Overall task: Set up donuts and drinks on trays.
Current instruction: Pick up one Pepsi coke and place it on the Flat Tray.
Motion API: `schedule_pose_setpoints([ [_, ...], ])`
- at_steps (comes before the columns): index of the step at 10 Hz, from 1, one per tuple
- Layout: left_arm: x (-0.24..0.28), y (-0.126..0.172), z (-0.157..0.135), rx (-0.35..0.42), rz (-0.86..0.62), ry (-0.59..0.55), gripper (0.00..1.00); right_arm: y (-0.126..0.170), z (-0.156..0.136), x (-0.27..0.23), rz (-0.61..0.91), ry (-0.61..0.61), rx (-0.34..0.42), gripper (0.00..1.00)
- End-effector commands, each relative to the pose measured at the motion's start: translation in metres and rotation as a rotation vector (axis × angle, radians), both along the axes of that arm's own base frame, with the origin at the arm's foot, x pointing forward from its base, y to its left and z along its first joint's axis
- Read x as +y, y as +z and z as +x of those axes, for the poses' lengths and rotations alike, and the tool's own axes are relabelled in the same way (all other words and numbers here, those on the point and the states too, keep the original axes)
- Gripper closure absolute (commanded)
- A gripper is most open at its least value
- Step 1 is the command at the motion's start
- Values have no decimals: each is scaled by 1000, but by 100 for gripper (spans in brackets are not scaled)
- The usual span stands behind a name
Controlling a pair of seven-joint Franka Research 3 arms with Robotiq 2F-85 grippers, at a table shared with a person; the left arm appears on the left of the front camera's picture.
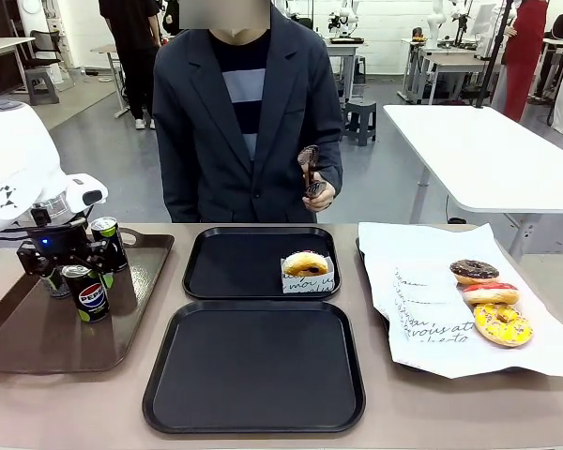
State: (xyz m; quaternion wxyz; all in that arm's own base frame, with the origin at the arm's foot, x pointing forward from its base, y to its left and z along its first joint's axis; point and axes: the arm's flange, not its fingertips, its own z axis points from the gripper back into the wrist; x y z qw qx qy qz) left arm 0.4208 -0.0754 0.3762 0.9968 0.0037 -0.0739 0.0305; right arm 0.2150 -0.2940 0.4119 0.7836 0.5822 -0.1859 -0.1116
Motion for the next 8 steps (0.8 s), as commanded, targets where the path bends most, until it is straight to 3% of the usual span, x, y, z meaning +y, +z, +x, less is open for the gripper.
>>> schedule_pose_setpoints([
  [1,-4,-1,1,1,-33,20,61,1,0,-1,8,4,-26,0],
  [2,-3,-1,1,6,-30,21,71,1,0,-1,8,4,-26,0],
  [3,-4,-1,1,10,-28,22,100,1,0,-1,8,4,-26,0],
  [5,-3,0,1,12,-22,25,100,1,0,-1,8,4,-26,0],
  [6,-2,0,1,10,-17,26,89,1,0,-1,8,4,-26,0],
  [7,-2,0,1,11,-14,28,98,1,0,-1,8,4,-26,0],
  [8,-3,1,2,10,-10,23,100,1,0,-1,8,4,-26,0],
])
